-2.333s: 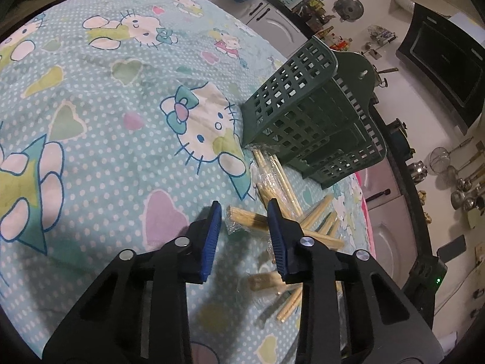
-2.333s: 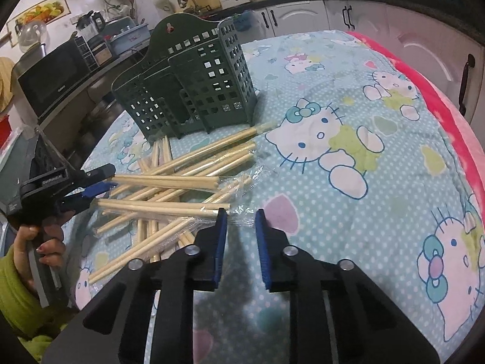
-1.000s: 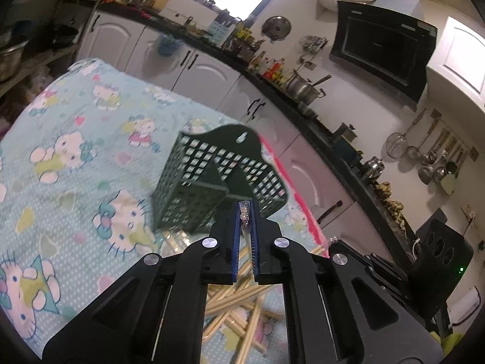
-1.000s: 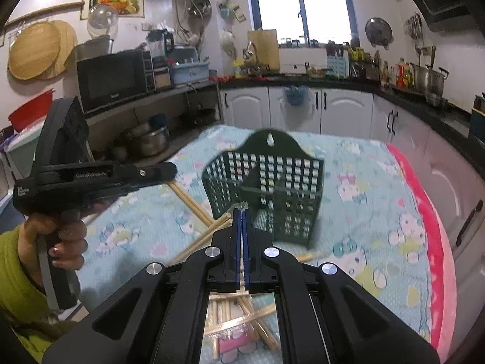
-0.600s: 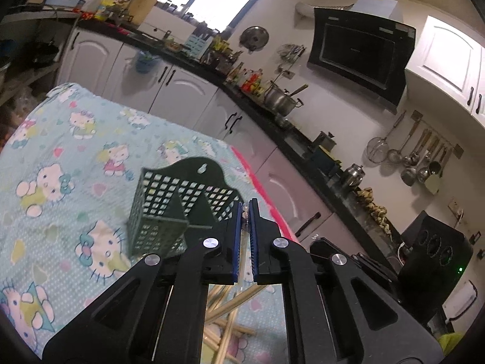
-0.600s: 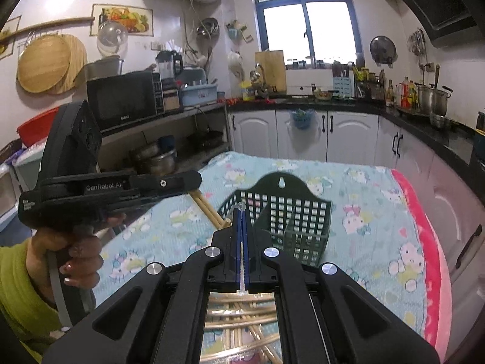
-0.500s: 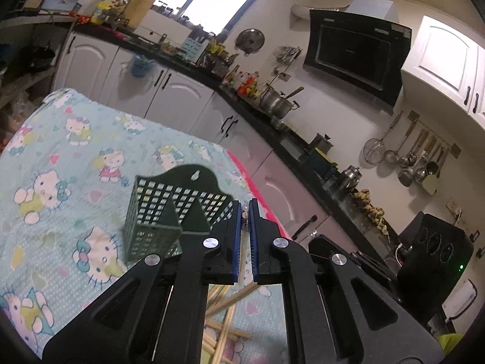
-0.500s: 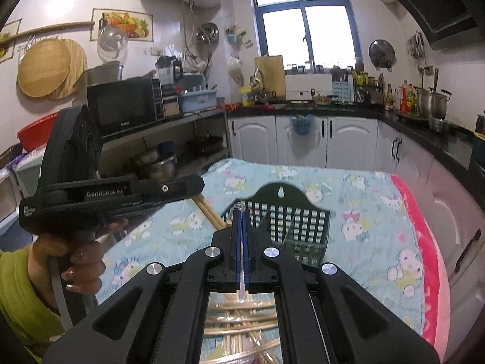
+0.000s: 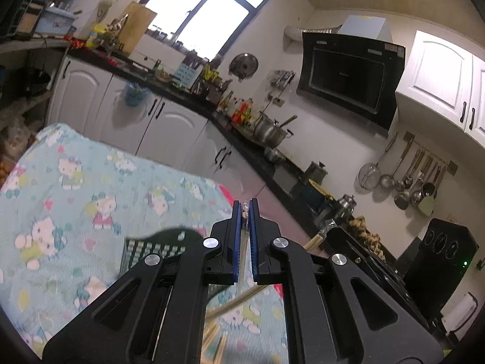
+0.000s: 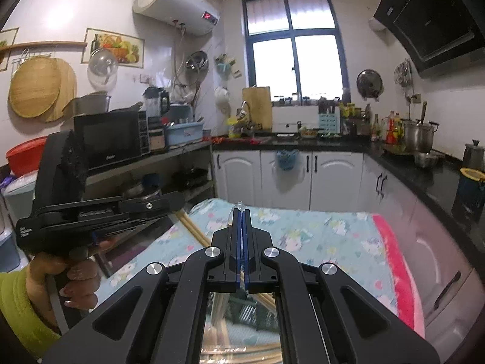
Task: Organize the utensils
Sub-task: 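Carry the chopstick over the green caddy and open the left tool, then withdraw the open left tool from the caddy back toward the pile, then lower the left tool onto the pile and close on another chopstick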
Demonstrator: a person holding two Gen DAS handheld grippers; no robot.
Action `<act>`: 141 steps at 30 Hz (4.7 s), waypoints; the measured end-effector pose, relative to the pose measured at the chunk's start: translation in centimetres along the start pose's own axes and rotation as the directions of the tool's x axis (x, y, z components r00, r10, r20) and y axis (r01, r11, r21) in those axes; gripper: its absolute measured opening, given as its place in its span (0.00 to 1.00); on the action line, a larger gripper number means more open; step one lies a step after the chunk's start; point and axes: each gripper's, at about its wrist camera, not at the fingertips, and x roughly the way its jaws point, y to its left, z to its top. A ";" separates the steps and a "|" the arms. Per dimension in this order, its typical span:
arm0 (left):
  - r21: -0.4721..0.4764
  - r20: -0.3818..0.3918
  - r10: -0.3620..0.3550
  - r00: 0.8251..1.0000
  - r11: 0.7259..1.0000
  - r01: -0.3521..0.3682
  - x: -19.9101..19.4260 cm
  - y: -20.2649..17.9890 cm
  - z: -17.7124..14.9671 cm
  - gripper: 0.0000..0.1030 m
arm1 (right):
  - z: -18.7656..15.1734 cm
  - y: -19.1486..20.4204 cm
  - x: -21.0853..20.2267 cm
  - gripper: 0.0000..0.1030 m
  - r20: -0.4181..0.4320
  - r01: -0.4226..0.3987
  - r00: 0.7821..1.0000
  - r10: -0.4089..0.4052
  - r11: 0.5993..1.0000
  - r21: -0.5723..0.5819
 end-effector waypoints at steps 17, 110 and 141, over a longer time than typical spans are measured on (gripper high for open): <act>0.049 0.027 0.049 0.998 0.998 -0.050 3.0 -0.4 3.1 0.02 | 2.5 -1.0 5.3 0.01 0.001 0.079 0.997 -0.079 0.997 0.016; 0.043 -0.249 0.262 0.932 0.965 -0.260 -1.8 6.8 -14.3 0.90 | -13.1 -0.1 1.2 0.62 -0.329 0.080 0.943 -0.055 0.995 0.063; -0.114 -0.463 0.170 0.870 0.962 -0.248 1.1 11.4 -19.9 0.64 | -20.6 -4.1 4.5 0.59 -0.543 0.207 0.832 -0.111 0.971 0.119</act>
